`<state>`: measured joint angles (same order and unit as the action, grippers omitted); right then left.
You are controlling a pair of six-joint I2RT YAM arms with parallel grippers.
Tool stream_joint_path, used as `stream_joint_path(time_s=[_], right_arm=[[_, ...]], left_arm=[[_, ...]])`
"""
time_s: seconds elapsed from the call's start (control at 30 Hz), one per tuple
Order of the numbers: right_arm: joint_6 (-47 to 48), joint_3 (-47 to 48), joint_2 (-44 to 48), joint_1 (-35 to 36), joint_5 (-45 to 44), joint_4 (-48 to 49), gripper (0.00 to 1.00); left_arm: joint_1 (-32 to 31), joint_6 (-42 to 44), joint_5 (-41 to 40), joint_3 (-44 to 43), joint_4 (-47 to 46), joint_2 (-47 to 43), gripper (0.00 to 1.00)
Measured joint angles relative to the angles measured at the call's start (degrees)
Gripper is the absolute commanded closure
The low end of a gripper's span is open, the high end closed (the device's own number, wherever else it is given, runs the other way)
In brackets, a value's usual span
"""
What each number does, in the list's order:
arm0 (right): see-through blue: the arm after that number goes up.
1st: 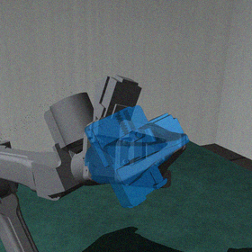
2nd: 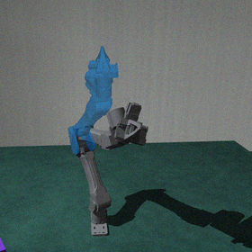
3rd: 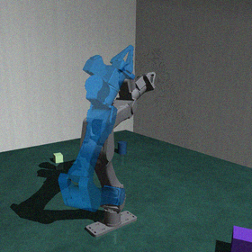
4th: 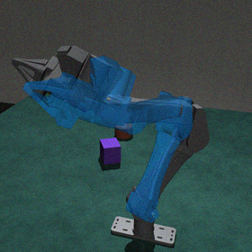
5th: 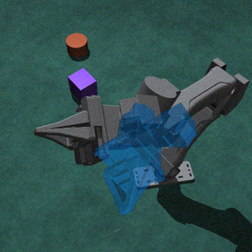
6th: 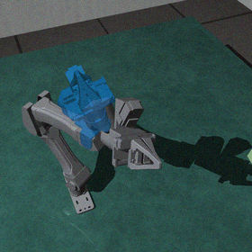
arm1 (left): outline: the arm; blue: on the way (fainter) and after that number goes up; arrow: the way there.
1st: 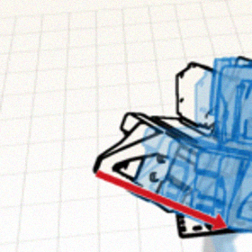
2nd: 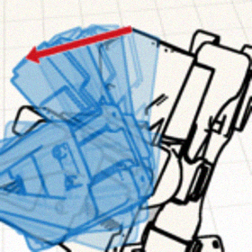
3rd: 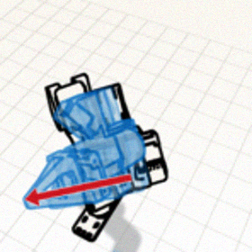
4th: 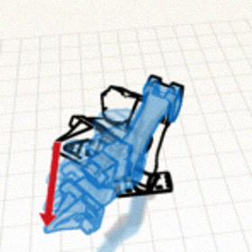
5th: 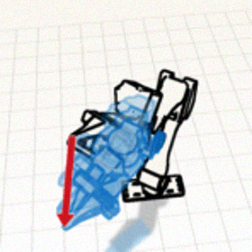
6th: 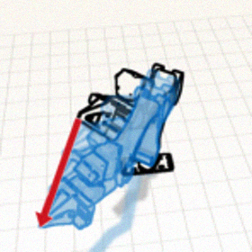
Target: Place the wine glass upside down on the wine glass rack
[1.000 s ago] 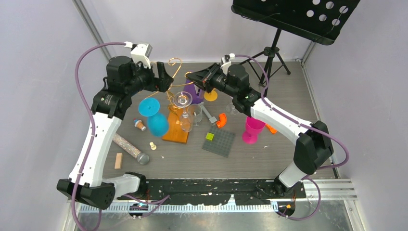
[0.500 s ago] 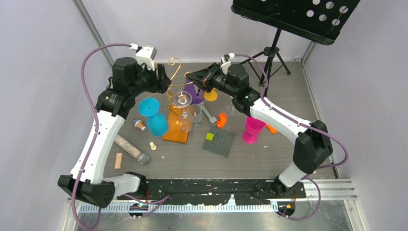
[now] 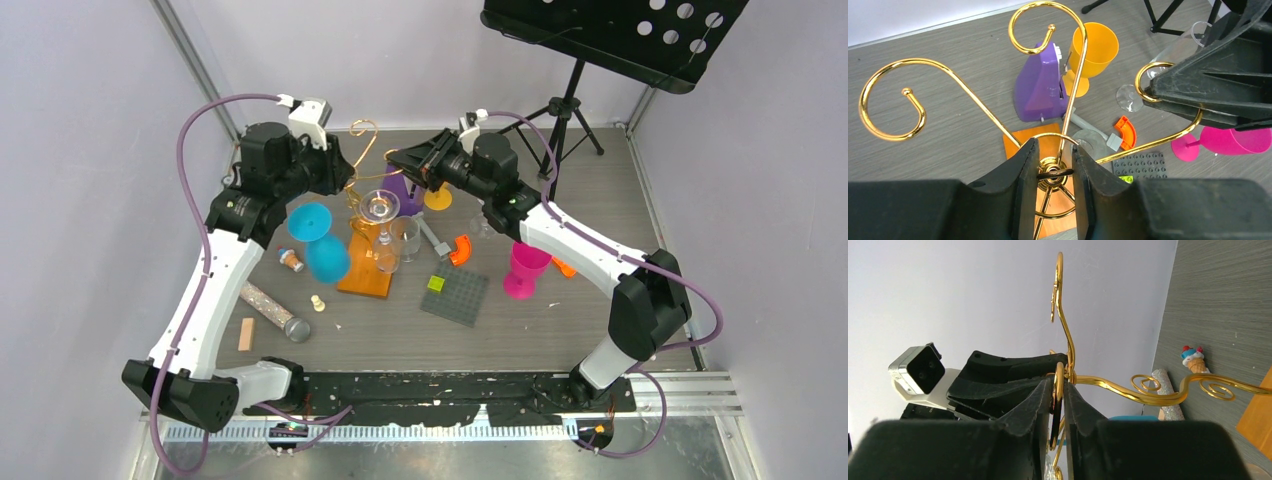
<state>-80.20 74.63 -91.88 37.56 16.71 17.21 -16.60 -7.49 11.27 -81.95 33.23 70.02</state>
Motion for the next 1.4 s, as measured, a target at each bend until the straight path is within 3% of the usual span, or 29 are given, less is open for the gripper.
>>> stream_joint_path(time_s=[0.1, 0.43, 0.47, 0.53, 0.73, 1.03, 1.4], right_arm=[[1.7, 0.0, -0.1, -0.2, 0.2, -0.4, 0.63], [4.3, -1.3, -0.2, -1.4, 0.4, -1.0, 0.44], [4.5, -1.6, -0.1, -1.6, 0.4, -0.9, 0.37], [5.8, -2.7, 0.9, -2.1, 0.4, -0.7, 0.33], [11.5, -6.8, 7.0, -5.6, -0.5, -2.6, 0.32], [30.6, -7.1, 18.3, -7.6, -3.4, -11.9, 0.4], [43.5, -8.6, 13.0, -4.6, -6.1, -28.0, 0.41]], left_arm=[[-0.1, 0.0, 0.4, 0.3, -0.3, 0.0, 0.72], [-0.3, 0.0, 0.8, 0.4, -0.6, 0.2, 0.72], [-0.3, -0.1, 0.9, 0.4, -0.6, 0.2, 0.72], [-0.4, 0.0, 1.0, 0.4, -0.7, 0.2, 0.72], [-0.4, 0.0, 0.7, 0.4, -0.8, 0.3, 0.72], [-0.4, 0.0, 0.7, 0.4, -0.8, 0.4, 0.72], [-0.4, 0.0, 0.3, 0.4, -0.9, 0.4, 0.72]])
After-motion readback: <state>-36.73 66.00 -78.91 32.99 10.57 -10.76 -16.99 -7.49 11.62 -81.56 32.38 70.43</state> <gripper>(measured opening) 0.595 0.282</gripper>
